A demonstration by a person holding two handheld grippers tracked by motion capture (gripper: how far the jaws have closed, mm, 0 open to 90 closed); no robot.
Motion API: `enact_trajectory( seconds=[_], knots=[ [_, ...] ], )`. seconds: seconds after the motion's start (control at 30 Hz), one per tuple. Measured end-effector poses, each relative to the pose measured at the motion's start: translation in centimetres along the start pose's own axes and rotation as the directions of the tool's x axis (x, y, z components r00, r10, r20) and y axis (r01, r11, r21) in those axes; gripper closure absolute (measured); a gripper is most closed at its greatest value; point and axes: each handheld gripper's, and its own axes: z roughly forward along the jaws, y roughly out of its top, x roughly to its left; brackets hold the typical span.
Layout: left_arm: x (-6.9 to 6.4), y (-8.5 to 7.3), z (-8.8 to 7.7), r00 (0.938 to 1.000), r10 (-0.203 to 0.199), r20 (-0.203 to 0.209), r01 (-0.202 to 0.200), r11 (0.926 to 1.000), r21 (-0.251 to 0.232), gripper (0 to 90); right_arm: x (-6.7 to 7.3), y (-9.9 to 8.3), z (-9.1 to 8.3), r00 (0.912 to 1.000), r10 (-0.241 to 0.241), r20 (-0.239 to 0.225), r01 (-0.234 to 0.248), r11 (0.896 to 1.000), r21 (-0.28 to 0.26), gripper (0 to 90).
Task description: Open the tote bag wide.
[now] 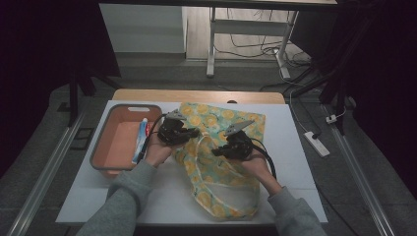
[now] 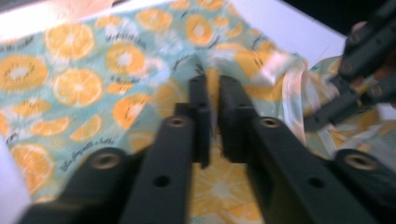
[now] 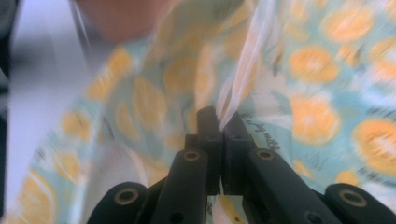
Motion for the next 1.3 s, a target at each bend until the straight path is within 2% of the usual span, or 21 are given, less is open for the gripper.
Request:
enact_trajectory(
  seconds=[0.13,0.23,0.3,0.4,0.43,0.47,0.5,0.57,0.67,0.7,0.77,0.8,0.87,0.9,0.93,1.03,1.13,1.2,1.23,1.27,1.3],
  knots=[
    [-1.7,0.7,-1.8,0.9988,0.043,0.021,-0.042,0.9973,-0.060,60.4,-0.8,0.8,-1.4,0.9975,0.028,0.064,-0.024,0.998,-0.065,88.7],
    [-3.8,1.1,-3.5,0.9927,0.118,0.027,-0.115,0.9902,-0.079,52.4,-2.3,0.6,-1.6,0.9944,0.080,0.069,-0.074,0.993,-0.088,88.7],
    [-5.2,1.3,-4.1,0.9835,0.168,0.067,-0.164,0.9847,-0.059,49.2,-3.0,0.3,-1.4,0.9931,0.104,0.054,-0.100,0.992,-0.082,88.7],
    [-8.3,1.2,-3.7,0.9540,0.257,0.154,-0.261,0.9654,0.003,45.8,-3.8,0.1,-1.1,0.9915,0.121,0.047,-0.117,0.990,-0.077,88.7],
    [-8.3,1.2,-3.7,0.9540,0.257,0.154,-0.261,0.9654,0.003,44.0,-3.9,0.1,-1.1,0.9905,0.131,0.043,-0.127,0.989,-0.080,88.7],
    [-9.9,0.9,-2.1,0.9404,0.287,0.182,-0.300,0.9525,0.050,42.8,-4.1,0.0,-1.1,0.9902,0.133,0.042,-0.129,0.988,-0.082,88.7],
    [-10.4,0.7,-1.1,0.9369,0.293,0.191,-0.312,0.9471,0.076,41.9,-4.2,0.0,-1.1,0.9894,0.139,0.043,-0.135,0.987,-0.083,88.6],
    [-10.7,0.5,0.0,0.9361,0.290,0.199,-0.315,0.9432,0.106,40.9,-4.3,-0.1,-1.1,0.9888,0.144,0.041,-0.140,0.986,-0.086,88.7],
    [-10.8,-0.2,3.1,0.9361,0.282,0.211,-0.321,0.9284,0.186,40.8,-4.3,-0.2,-1.1,0.9880,0.152,0.030,-0.148,0.985,-0.085,88.6],
    [-10.7,-0.6,4.9,0.9372,0.281,0.207,-0.324,0.9195,0.222,40.6,-4.3,-0.2,-1.1,0.9884,0.150,0.028,-0.147,0.985,-0.086,88.6],
    [-10.7,-0.8,5.5,0.9391,0.283,0.195,-0.324,0.9171,0.232,39.7,-4.3,-0.2,-1.2,0.9885,0.149,0.027,-0.146,0.985,-0.090,88.6],
    [-10.8,-1.2,6.9,0.9353,0.300,0.188,-0.342,0.9018,0.264,38.2,-4.3,-0.2,-1.2,0.9882,0.150,0.028,-0.147,0.985,-0.091,88.6],
    [-10.7,-1.6,7.7,0.9331,0.310,0.182,-0.353,0.8879,0.296,33.5,-4.4,-0.2,-1.3,0.9876,0.154,0.033,-0.150,0.984,-0.094,88.7],
    [-10.7,-1.6,7.7,0.9331,0.310,0.182,-0.353,0.8879,0.296,32.4,-4.4,-0.2,-1.3,0.9876,0.154,0.033,-0.150,0.984,-0.094,88.7],
    [-10.4,-1.9,8.1,0.9310,0.321,0.173,-0.361,0.8775,0.315,32.3,-4.6,-0.3,-1.4,0.9870,0.156,0.038,-0.152,0.984,-0.096,88.6],
    [-9.8,-2.4,8.9,0.9359,0.306,0.175,-0.349,0.8741,0.338,32.9,-4.8,-0.4,-1.8,0.9844,0.171,0.042,-0.165,0.980,-0.113,88.6],
    [-9.4,-2.8,9.8,0.9284,0.277,0.248,-0.354,0.8624,0.362,45.7,-4.9,-0.5,-2.2,0.9825,0.181,0.043,-0.175,0.977,-0.125,88.7],
    [-9.4,-3.0,10.0,0.9280,0.274,0.253,-0.354,0.8597,0.368,57.1,-5.0,-0.5,-2.4,0.9821,0.182,0.050,-0.174,0.976,-0.127,88.7],
    [-9.5,-3.2,10.3,0.9258,0.274,0.260,-0.359,0.8520,0.381,57.1,-5.0,-0.5,-2.4,0.9821,0.182,0.050,-0.174,0.976,-0.127,88.7],
    [-9.6,-3.6,10.7,0.9252,0.279,0.257,-0.363,0.8482,0.386,66.1,-5.1,-0.5,-2.7,0.9809,0.188,0.051,-0.179,0.974,-0.135,88.7],
    [-9.6,-3.6,10.7,0.9287,0.275,0.248,-0.355,0.8533,0.382,69.1,-5.3,-0.6,-2.8,0.9799,0.193,0.052,-0.184,0.973,-0.139,88.7]
  ],
)
